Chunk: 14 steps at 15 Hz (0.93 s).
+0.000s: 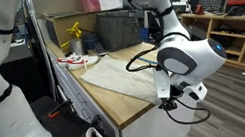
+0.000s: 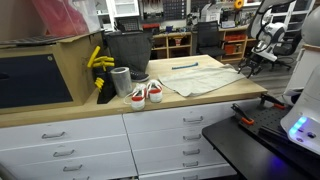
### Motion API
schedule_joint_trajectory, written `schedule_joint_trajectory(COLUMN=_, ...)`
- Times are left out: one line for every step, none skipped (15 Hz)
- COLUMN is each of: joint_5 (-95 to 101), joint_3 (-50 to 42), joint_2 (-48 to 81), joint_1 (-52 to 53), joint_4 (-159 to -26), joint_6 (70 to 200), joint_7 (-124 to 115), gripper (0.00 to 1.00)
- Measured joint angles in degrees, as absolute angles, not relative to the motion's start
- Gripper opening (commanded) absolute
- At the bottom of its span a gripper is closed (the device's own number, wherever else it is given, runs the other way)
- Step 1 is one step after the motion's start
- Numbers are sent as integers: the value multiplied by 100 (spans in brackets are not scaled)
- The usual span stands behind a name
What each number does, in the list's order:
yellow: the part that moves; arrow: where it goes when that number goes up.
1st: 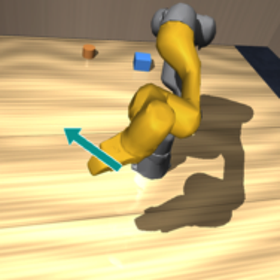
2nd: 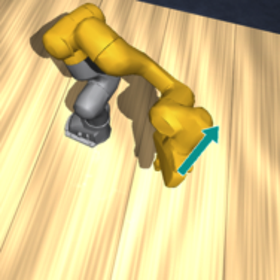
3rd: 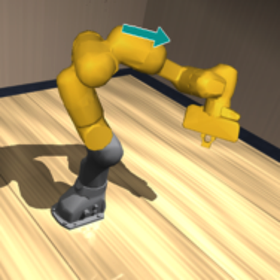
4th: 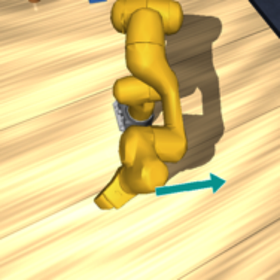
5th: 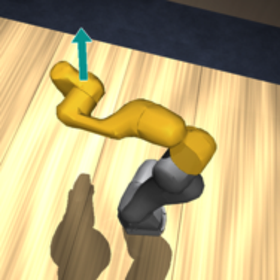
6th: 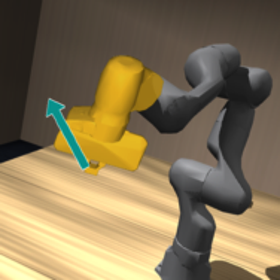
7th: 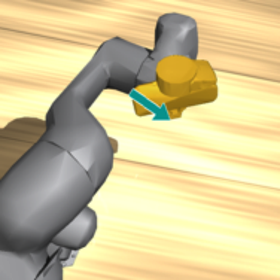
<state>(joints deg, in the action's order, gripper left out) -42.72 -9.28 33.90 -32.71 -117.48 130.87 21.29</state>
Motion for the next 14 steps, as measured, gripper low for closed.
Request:
schedule_joint_trajectory(joint_5=-4332, joint_3=-924, joint_2=3377, joint_1=-3271, joint_4=-11747, joint_6=13085, joint_7=2185, gripper=28)
schedule_joint_trajectory(joint_5=-4398, joint_3=-922, joint_2=3364, joint_1=-3271, joint_4=-11746, joint_6=13084, joint_7=2241, gripper=22)
schedule_joint_trajectory(joint_5=-4447, joint_3=-921, joint_2=3351, joint_1=-3271, joint_4=-11745, joint_6=13083, joint_7=2278, gripper=15)
schedule_joint_trajectory(joint_5=-4490, joint_3=-921, joint_2=3340, joint_1=-3271, joint_4=-11744, joint_6=13083, joint_7=2330, gripper=6)
schedule_joint_trajectory(joint_5=-4524, joint_3=-921, joint_2=3333, joint_1=-3275, joint_4=-11742, joint_6=13083, joint_7=2355, gripper=1)
schedule_joint_trajectory(joint_5=-4544, joint_3=-922, joint_2=3327, joint_1=-3281, joint_4=-11739, joint_6=13083, joint_7=2369, gripper=0)
schedule_joint_trajectory(joint_5=-4557, joint_3=-922, joint_2=3318, joint_1=-3287, joint_4=-11736, joint_6=13083, joint_7=2386, gripper=0)
schedule_joint_trajectory(joint_5=-4565, joint_3=-923, joint_2=3303, joint_1=-3291, joint_4=-11736, joint_6=13084, joint_7=2427, gripper=0)
schedule_joint_trajectory(joint_5=-4566, joint_3=-928, joint_2=3287, joint_1=-3294, joint_4=-11737, joint_6=13089, joint_7=2463, gripper=1)
schedule_joint_trajectory(joint_5=-4566, joint_3=-929, joint_2=3273, joint_1=-3294, joint_4=-11738, joint_6=13089, joint_7=2499, gripper=0)
schedule_joint_trajectory(joint_5=-4566, joint_3=-929, joint_2=3253, joint_1=-3291, joint_4=-11740, joint_6=13089, joint_7=2561, gripper=0)
schedule_joint_trajectory(joint_5=-4560, joint_3=-930, joint_2=3218, joint_1=-3281, joint_4=-11746, joint_6=13090, joint_7=2587, gripper=1)
schedule_joint_trajectory(joint_5=-4559, joint_3=-929, joint_2=3165, joint_1=-3261, joint_4=-11760, joint_6=13091, joint_7=2619, gripper=1)
schedule_joint_trajectory(joint_5=-4559, joint_3=-928, joint_2=3088, joint_1=-3231, joint_4=-11788, joint_6=13094, joint_7=2675, gripper=1)
